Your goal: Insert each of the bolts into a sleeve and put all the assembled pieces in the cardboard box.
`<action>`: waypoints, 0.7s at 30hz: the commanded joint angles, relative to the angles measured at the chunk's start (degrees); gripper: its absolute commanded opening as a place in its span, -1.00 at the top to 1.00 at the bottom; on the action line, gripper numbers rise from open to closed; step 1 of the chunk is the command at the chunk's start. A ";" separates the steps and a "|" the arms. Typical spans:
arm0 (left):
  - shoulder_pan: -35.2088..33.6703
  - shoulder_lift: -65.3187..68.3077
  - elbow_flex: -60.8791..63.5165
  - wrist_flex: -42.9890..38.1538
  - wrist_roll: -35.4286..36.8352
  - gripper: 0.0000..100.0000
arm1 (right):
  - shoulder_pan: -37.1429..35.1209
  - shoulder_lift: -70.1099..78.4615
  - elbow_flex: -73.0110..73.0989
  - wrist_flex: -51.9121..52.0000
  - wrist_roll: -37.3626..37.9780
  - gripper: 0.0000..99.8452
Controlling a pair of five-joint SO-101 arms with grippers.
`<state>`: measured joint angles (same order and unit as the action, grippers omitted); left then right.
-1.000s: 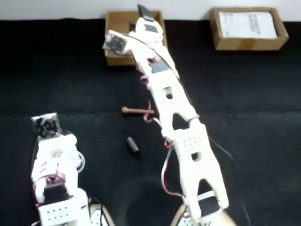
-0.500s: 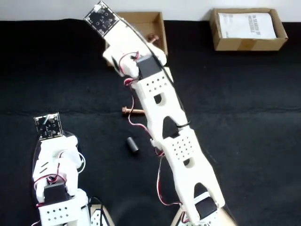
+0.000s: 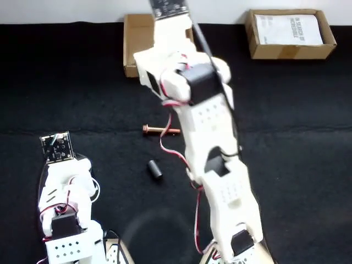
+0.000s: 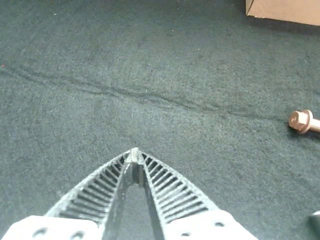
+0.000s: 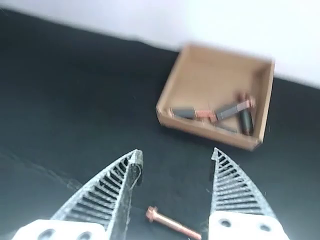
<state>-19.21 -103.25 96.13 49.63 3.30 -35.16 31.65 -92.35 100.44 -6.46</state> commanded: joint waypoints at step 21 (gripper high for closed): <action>-0.84 -0.40 0.92 7.30 0.09 0.98 | -7.34 -51.03 99.30 -15.08 -0.70 0.60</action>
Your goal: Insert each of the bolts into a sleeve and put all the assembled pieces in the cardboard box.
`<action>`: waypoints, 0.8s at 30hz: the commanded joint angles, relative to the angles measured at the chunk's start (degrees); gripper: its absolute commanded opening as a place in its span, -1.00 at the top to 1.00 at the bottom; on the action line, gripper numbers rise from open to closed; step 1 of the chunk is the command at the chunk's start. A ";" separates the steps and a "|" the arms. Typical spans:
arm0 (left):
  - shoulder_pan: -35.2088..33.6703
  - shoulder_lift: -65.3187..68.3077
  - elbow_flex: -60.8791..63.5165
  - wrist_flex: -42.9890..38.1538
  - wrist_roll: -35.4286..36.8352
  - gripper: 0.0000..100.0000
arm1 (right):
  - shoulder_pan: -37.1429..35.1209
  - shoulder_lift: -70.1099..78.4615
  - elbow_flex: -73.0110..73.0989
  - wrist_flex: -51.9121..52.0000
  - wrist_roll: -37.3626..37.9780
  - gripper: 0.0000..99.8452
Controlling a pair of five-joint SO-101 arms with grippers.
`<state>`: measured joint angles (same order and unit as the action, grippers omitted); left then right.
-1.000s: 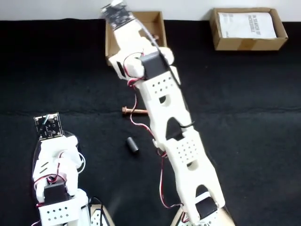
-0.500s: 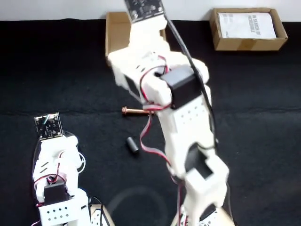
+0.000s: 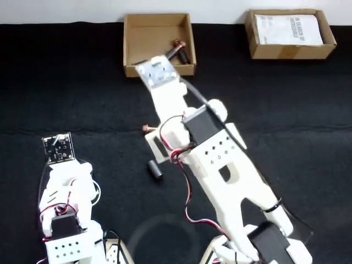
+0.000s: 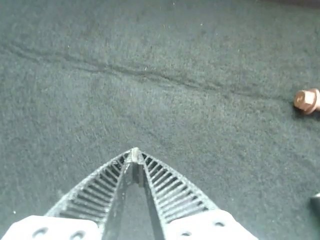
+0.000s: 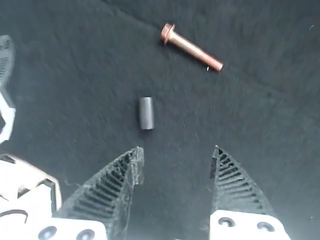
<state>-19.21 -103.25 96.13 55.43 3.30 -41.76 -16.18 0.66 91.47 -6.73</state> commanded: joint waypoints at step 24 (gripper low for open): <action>-17.36 -0.40 0.92 2.64 0.09 0.98 | -3.82 -2.86 39.08 -46.81 -0.53 0.60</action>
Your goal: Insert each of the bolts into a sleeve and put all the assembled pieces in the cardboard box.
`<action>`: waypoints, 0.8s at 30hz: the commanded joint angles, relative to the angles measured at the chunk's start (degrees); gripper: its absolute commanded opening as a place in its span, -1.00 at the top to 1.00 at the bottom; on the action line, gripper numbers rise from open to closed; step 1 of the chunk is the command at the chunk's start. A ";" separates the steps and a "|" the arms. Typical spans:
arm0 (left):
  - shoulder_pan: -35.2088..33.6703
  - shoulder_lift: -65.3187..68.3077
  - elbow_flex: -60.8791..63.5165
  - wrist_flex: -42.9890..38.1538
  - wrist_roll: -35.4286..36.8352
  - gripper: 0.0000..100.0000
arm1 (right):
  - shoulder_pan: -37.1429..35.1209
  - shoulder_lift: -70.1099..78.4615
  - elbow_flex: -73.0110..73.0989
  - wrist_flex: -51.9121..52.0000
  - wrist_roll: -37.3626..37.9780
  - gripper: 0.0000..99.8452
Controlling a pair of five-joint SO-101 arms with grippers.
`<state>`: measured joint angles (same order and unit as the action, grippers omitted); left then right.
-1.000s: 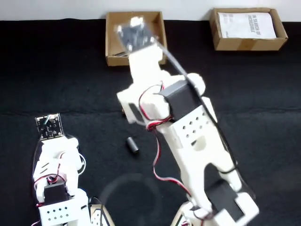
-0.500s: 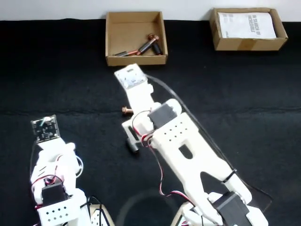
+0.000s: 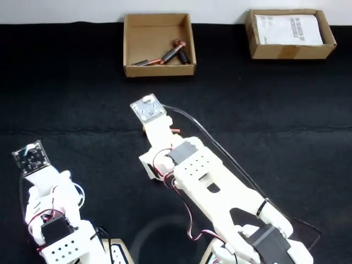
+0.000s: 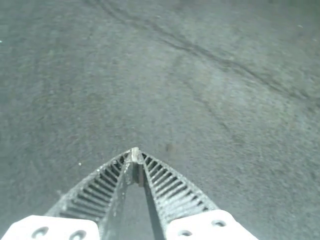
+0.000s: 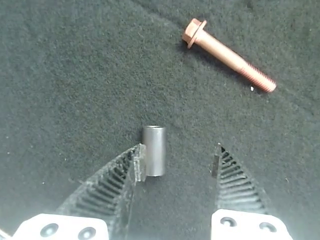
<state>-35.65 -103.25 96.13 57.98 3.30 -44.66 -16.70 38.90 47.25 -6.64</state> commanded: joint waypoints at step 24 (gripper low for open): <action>-1.19 -0.48 0.92 0.00 0.09 0.98 | -2.68 14.81 -4.79 -4.00 -4.22 0.63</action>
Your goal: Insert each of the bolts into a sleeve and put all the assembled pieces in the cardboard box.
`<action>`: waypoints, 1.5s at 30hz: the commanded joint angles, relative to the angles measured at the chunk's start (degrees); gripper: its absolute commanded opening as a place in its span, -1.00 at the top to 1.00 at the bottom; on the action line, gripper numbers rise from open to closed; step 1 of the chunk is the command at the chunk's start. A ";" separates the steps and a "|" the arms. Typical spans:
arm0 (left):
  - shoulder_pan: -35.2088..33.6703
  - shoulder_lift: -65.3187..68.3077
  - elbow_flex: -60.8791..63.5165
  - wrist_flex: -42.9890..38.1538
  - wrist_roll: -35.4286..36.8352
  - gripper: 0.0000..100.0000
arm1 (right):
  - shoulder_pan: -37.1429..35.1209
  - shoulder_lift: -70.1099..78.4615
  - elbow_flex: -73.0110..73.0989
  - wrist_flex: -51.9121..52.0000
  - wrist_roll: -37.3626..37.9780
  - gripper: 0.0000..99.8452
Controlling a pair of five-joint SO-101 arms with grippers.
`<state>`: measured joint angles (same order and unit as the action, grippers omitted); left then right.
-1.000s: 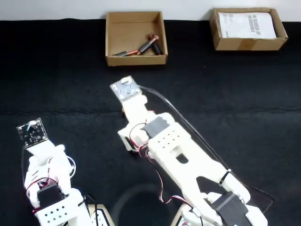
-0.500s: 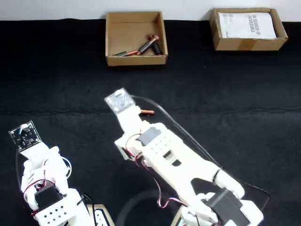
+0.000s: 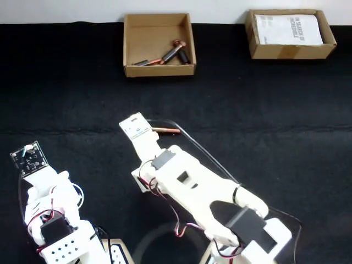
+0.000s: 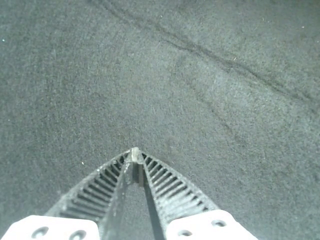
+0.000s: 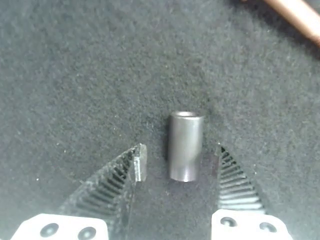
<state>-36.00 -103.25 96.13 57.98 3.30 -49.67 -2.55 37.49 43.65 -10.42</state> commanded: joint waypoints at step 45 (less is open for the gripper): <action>-0.84 -0.75 0.92 0.00 0.09 0.98 | 3.91 7.16 -13.93 13.76 4.13 0.79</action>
<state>-36.00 -103.25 96.13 57.98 3.30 -46.33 4.75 25.45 56.57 -6.81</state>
